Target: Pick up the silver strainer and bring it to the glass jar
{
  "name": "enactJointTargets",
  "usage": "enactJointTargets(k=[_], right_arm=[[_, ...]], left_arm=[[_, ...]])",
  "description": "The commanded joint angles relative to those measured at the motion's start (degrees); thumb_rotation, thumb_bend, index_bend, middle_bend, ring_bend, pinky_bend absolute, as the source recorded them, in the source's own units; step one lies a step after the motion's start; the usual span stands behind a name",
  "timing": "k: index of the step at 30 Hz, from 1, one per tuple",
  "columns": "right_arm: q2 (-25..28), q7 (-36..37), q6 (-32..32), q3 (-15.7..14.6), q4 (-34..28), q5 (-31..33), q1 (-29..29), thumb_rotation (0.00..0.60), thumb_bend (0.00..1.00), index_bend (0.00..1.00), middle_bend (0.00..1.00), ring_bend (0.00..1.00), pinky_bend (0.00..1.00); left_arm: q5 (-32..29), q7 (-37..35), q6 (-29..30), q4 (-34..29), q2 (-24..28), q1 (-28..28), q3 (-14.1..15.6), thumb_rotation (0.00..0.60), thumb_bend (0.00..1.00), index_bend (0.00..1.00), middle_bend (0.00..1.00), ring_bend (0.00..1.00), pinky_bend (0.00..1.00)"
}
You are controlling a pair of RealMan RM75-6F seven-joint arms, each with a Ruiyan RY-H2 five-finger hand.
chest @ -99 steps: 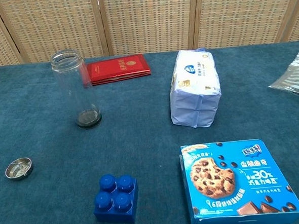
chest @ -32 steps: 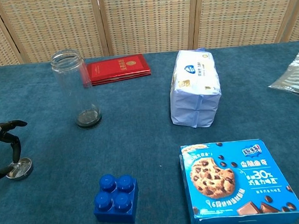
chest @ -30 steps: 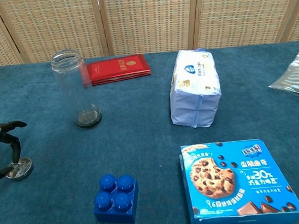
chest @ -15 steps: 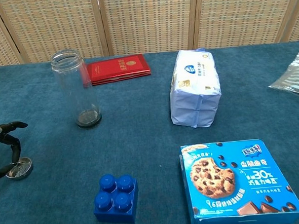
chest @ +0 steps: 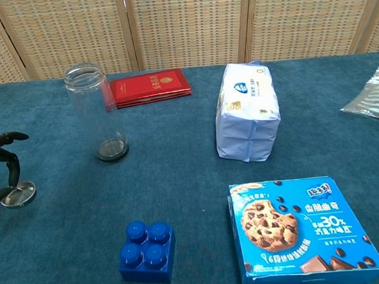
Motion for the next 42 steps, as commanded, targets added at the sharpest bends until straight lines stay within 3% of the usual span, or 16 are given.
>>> enactJointTargets(k=[1, 10, 13, 18, 27, 42], right_arm=[[0.0, 0.0, 0.0, 0.0, 0.0, 0.0, 0.0, 0.6, 0.0, 0.04, 0.0, 0.0, 0.0], [-0.3, -0.3, -0.2, 0.2, 0.3, 0.6, 0.1, 0.6, 0.0, 0.06, 0.0, 0.0, 0.0], [-0.4, -0.2, -0.3, 0.4, 0.5, 1.0, 0.2, 0.6, 0.0, 0.06, 0.0, 0.0, 0.0], [-0.4, 0.0, -0.8, 0.6, 0.8, 1.8, 0.4, 0.6, 0.0, 0.06, 0.0, 0.0, 0.0], [-0.4, 0.4, -1.5, 0.9, 1.3, 3.1, 0.6, 0.6, 0.0, 0.06, 0.0, 0.0, 0.0], [-0.1, 1.6, -2.0, 1.2, 1.7, 4.1, 0.7, 0.6, 0.0, 0.06, 0.0, 0.0, 0.0]], left_arm=[[1.6, 0.4, 1.7, -3.5, 3.2, -0.4, -1.3, 0.6, 0.48, 0.59, 0.0, 0.0, 0.0], [1.3, 4.9, 1.4, -18.0, 15.3, -6.8, -10.3, 0.6, 0.48, 0.59, 0.0, 0.0, 0.0], [-3.1, 8.0, 0.2, -20.4, 17.5, -10.2, -13.8, 0.6, 0.48, 0.59, 0.0, 0.0, 0.0], [-12.7, 13.4, -1.8, -21.6, 17.9, -15.8, -17.2, 0.6, 0.48, 0.59, 0.0, 0.0, 0.0], [-24.7, 14.6, -4.1, -15.1, 13.4, -22.8, -17.7, 0.6, 0.48, 0.59, 0.0, 0.0, 0.0], [-29.5, 13.0, -4.5, -9.6, 8.8, -27.7, -15.1, 0.6, 0.48, 0.59, 0.0, 0.0, 0.0]])
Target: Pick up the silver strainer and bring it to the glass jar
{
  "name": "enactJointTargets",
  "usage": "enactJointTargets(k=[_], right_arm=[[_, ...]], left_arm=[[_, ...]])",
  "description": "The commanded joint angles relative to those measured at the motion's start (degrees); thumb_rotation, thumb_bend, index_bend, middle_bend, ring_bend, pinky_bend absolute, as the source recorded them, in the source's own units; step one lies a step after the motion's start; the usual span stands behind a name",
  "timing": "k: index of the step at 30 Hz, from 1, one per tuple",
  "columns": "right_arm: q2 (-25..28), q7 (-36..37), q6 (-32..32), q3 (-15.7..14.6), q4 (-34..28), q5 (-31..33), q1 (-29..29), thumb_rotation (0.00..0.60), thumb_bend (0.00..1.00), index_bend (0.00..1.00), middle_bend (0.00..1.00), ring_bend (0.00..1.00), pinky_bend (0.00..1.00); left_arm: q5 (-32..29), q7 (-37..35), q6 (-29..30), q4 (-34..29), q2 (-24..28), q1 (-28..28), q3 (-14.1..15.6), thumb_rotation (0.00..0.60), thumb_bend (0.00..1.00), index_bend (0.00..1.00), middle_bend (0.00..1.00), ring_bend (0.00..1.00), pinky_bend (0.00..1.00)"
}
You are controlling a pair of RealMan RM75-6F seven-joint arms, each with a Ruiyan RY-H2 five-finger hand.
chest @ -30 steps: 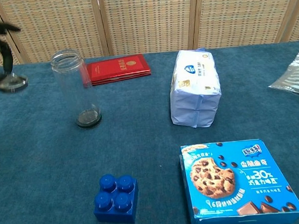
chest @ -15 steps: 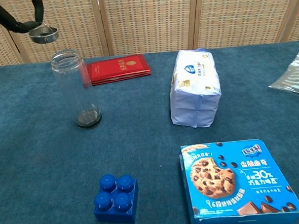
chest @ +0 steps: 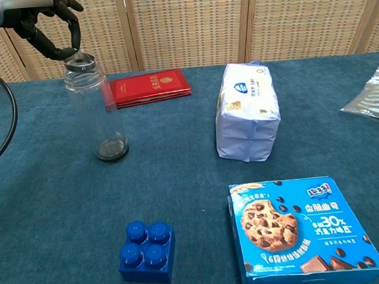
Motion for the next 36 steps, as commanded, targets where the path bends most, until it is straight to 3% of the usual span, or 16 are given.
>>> enactJointTargets(k=[1, 19, 20, 24, 25, 28, 36], right_arm=[[0.1, 0.2, 0.0, 0.0, 0.0, 0.1, 0.0, 0.6, 0.0, 0.06, 0.0, 0.0, 0.0], [0.4, 0.8, 0.0, 0.1, -0.1, 0.1, -0.1, 0.6, 0.0, 0.06, 0.0, 0.0, 0.0], [0.4, 0.8, 0.0, 0.1, 0.0, 0.1, -0.1, 0.6, 0.0, 0.06, 0.0, 0.0, 0.0], [0.4, 0.9, 0.1, 0.1, 0.0, 0.1, -0.1, 0.6, 0.0, 0.06, 0.0, 0.0, 0.0], [0.4, 0.9, 0.1, 0.1, 0.0, 0.1, -0.1, 0.6, 0.0, 0.06, 0.0, 0.0, 0.0], [0.4, 0.8, 0.1, 0.1, 0.0, 0.1, -0.1, 0.6, 0.0, 0.06, 0.0, 0.0, 0.0], [0.4, 0.6, 0.2, 0.0, -0.2, -0.3, -0.1, 0.6, 0.0, 0.06, 0.0, 0.0, 0.0]], left_arm=[[0.2, -0.3, 0.4, 0.2, -0.4, -0.4, 0.6, 0.6, 0.48, 0.59, 0.0, 0.0, 0.0], [-0.3, -0.7, 2.1, 1.3, -1.8, -1.9, 3.3, 0.6, 0.48, 0.58, 0.0, 0.0, 0.0], [-0.4, -0.6, 2.1, 1.3, -1.7, -1.9, 3.5, 0.6, 0.48, 0.54, 0.0, 0.0, 0.0], [-1.0, -1.6, 1.4, 0.6, -0.9, -1.8, 3.6, 0.6, 0.46, 0.07, 0.0, 0.0, 0.0], [-0.7, -1.9, 1.4, 0.5, -0.7, -1.7, 3.7, 0.6, 0.43, 0.01, 0.0, 0.0, 0.0], [1.2, -3.2, 1.8, -0.3, 0.2, -1.2, 3.7, 0.6, 0.33, 0.0, 0.0, 0.0, 0.0], [5.4, -6.3, 3.3, -4.2, 4.4, 1.2, 4.0, 0.6, 0.32, 0.0, 0.0, 0.0, 0.0]])
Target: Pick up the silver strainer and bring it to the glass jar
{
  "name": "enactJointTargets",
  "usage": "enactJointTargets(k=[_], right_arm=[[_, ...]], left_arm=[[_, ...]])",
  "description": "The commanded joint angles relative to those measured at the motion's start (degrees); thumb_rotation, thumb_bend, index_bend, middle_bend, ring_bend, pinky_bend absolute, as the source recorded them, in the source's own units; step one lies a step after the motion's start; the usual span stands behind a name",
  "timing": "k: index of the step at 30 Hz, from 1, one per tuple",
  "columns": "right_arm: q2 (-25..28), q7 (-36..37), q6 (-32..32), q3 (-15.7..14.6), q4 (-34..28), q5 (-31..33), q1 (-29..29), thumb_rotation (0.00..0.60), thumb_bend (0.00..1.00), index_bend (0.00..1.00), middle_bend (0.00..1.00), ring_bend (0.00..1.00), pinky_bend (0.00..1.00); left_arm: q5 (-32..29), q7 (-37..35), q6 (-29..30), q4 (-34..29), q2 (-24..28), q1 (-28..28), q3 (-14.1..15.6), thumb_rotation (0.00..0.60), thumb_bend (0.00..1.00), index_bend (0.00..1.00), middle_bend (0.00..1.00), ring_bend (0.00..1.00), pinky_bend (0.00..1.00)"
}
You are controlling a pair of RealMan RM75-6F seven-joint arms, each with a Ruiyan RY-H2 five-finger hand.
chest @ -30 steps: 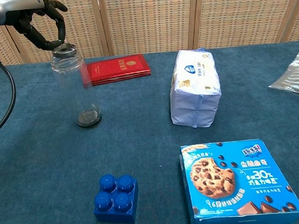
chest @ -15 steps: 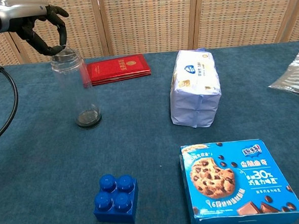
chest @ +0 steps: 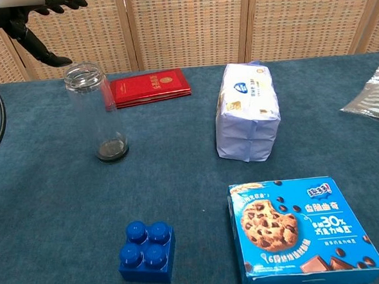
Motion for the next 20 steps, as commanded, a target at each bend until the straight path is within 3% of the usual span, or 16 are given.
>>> enactJointTargets(k=[1, 6, 12, 15, 20], right_arm=[[0.0, 0.0, 0.1, 0.0, -0.1, -0.1, 0.0, 0.6, 0.0, 0.06, 0.0, 0.0, 0.0], [0.0, 0.1, 0.1, -0.1, -0.1, -0.3, -0.1, 0.6, 0.0, 0.06, 0.0, 0.0, 0.0], [0.0, -0.2, 0.3, -0.2, -0.2, -0.6, -0.1, 0.6, 0.0, 0.06, 0.0, 0.0, 0.0], [-0.1, -0.7, 0.7, -0.3, -0.4, -1.0, -0.3, 0.6, 0.0, 0.06, 0.0, 0.0, 0.0], [-0.3, -1.7, 1.4, -0.4, -0.9, -1.6, -0.4, 0.6, 0.0, 0.06, 0.0, 0.0, 0.0]], left_arm=[[2.1, -1.9, 1.1, -1.9, 2.2, 1.6, 0.1, 0.6, 0.32, 0.0, 0.0, 0.0, 0.0], [6.7, -5.1, 5.0, -5.7, 7.0, 6.8, 2.2, 0.6, 0.32, 0.0, 0.0, 0.0, 0.0], [18.3, -12.7, 13.8, -7.8, 11.8, 19.2, 9.7, 0.6, 0.32, 0.0, 0.0, 0.0, 0.0], [23.7, -15.4, 21.9, -5.4, 10.9, 27.4, 14.4, 0.6, 0.29, 0.0, 0.0, 0.0, 0.0], [30.0, -19.9, 29.2, 0.1, 7.9, 35.6, 18.5, 0.6, 0.28, 0.0, 0.0, 0.0, 0.0]])
